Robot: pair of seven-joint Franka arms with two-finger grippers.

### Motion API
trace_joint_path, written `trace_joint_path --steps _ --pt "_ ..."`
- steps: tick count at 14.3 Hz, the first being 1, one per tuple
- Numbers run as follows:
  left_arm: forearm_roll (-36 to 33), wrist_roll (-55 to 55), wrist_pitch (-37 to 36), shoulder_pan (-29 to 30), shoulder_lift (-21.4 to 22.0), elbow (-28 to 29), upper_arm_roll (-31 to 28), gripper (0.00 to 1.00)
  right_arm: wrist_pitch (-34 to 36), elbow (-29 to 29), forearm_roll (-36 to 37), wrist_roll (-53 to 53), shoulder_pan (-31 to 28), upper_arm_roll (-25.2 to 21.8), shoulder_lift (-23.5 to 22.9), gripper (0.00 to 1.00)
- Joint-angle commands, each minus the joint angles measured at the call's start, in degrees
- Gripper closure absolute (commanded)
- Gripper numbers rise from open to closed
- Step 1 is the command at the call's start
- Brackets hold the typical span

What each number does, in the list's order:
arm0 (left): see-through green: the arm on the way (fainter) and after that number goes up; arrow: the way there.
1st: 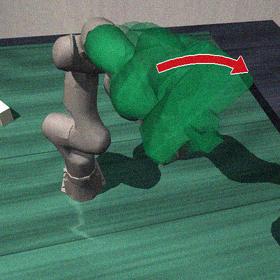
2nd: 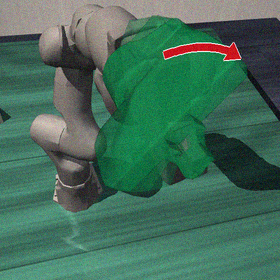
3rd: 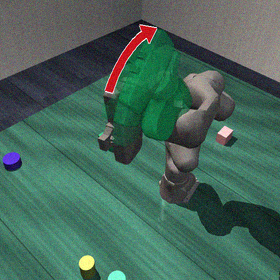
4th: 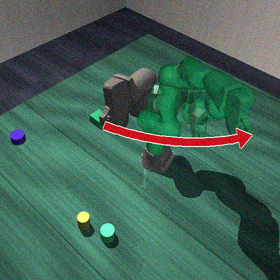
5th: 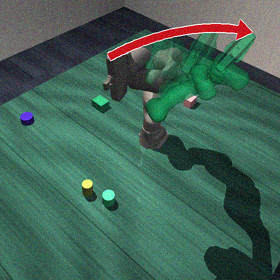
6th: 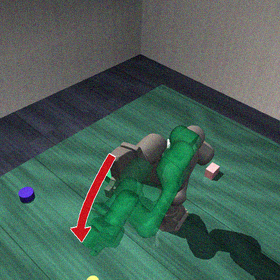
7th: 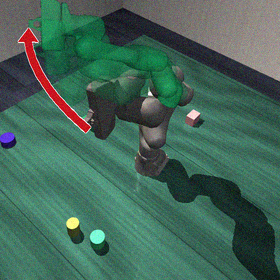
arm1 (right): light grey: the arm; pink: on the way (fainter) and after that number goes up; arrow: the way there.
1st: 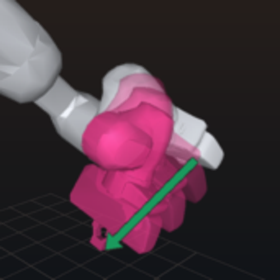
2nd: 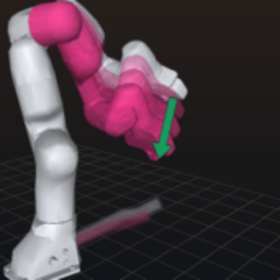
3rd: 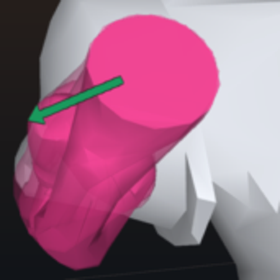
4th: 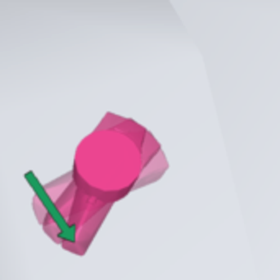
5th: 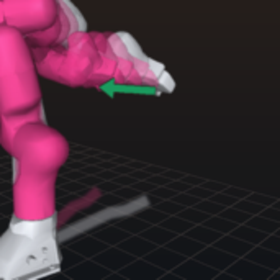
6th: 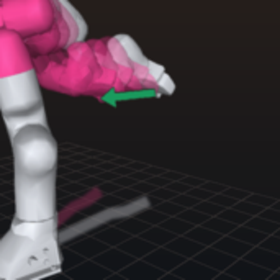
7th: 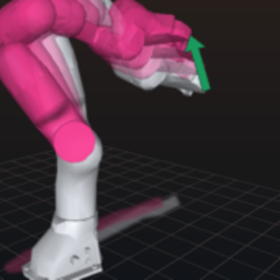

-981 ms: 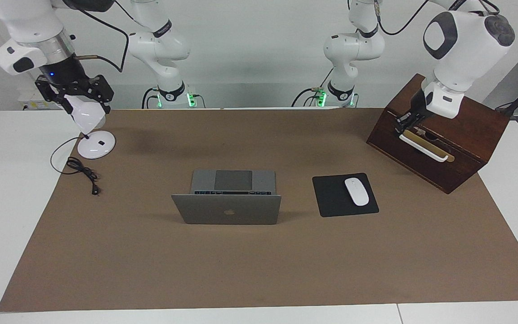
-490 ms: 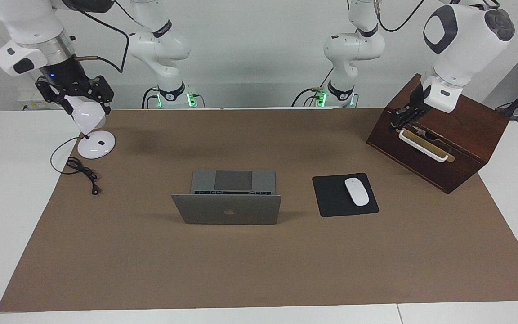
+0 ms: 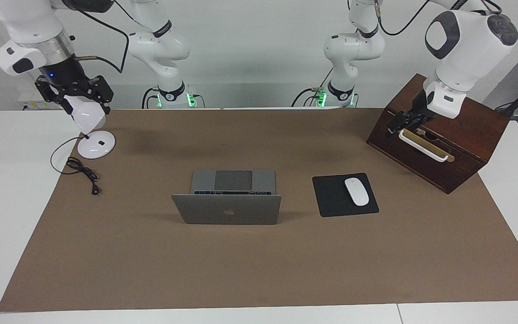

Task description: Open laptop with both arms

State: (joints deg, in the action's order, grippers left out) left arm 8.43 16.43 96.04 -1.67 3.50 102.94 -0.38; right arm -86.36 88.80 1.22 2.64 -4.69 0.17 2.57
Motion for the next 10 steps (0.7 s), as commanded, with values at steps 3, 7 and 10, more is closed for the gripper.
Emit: trace_joint_path --steps 3,7,10 --pt "-0.95 -0.69 -3.4 1.05 -2.27 -5.21 1.78 0.0 0.49 -0.82 -0.16 -3.69 0.21 -0.08 -0.55 0.0" --pt "-9.37 -7.1 -3.58 2.29 -2.27 -5.91 6.34 0.0 0.31 -0.73 -0.08 -5.28 0.21 0.27 -0.55 0.0" --pt "-9.22 -7.11 -6.29 2.64 -2.63 -10.11 6.62 0.0 0.4 -0.56 -0.16 -5.28 0.21 0.27 -0.46 0.0"
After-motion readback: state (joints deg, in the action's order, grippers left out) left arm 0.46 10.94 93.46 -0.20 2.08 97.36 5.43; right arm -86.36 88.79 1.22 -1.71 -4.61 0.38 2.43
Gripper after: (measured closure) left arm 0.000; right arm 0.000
